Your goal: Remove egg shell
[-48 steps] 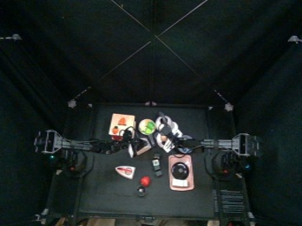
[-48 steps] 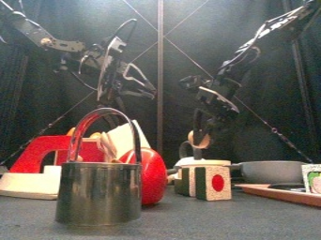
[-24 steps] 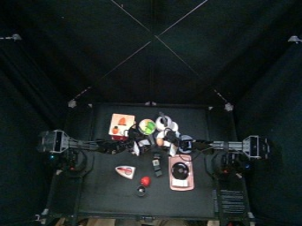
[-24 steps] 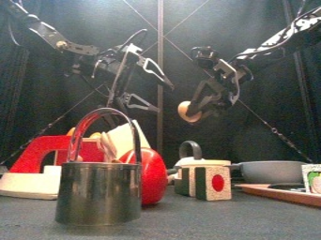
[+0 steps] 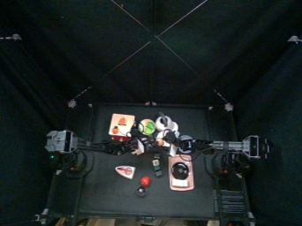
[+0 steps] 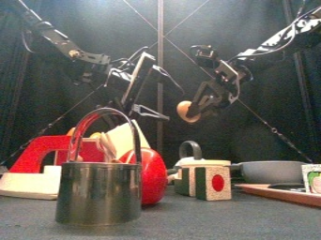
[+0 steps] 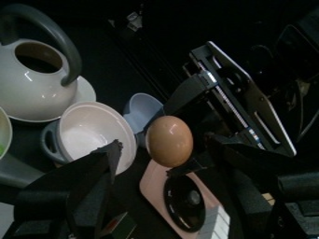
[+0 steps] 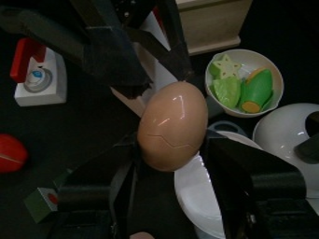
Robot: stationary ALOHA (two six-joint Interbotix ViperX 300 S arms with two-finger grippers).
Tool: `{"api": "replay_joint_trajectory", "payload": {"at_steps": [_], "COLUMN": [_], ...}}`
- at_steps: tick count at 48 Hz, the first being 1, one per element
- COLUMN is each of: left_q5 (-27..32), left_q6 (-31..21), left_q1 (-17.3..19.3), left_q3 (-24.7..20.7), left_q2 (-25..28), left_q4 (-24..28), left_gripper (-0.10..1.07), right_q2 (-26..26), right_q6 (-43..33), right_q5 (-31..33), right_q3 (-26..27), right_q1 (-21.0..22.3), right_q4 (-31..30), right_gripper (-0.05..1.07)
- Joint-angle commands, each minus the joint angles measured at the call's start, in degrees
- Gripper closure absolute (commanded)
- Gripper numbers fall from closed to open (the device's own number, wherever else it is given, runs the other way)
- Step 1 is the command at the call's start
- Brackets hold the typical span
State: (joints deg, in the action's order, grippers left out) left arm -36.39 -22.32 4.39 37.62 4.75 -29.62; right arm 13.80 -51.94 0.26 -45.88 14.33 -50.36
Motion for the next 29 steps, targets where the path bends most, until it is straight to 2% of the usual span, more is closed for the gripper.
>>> {"api": "replay_joint_trajectory", "payload": {"at_steps": [1,16,29], "left_q5": [-0.62,-0.79,-1.23], "left_q6": [-0.53,-0.70,-0.70], "left_q1": [0.18,0.44,0.44], "left_q3": [-2.02,-3.16,-3.78], "left_q2": [0.44,1.58,1.85], "left_q4": [0.88,0.79,0.88], "left_gripper": [-0.06,-0.04,0.06], "right_q2": [1.05,1.49,1.49], "right_q6": [0.00,0.09,0.00], "right_q5": [-0.35,-0.26,-0.26], "right_q3": [1.67,1.85,1.67], "right_q1": [0.53,2.20,2.20], "right_q4": [-0.26,-0.26,-0.53], "right_gripper": [0.40,0.41,0.41]}}
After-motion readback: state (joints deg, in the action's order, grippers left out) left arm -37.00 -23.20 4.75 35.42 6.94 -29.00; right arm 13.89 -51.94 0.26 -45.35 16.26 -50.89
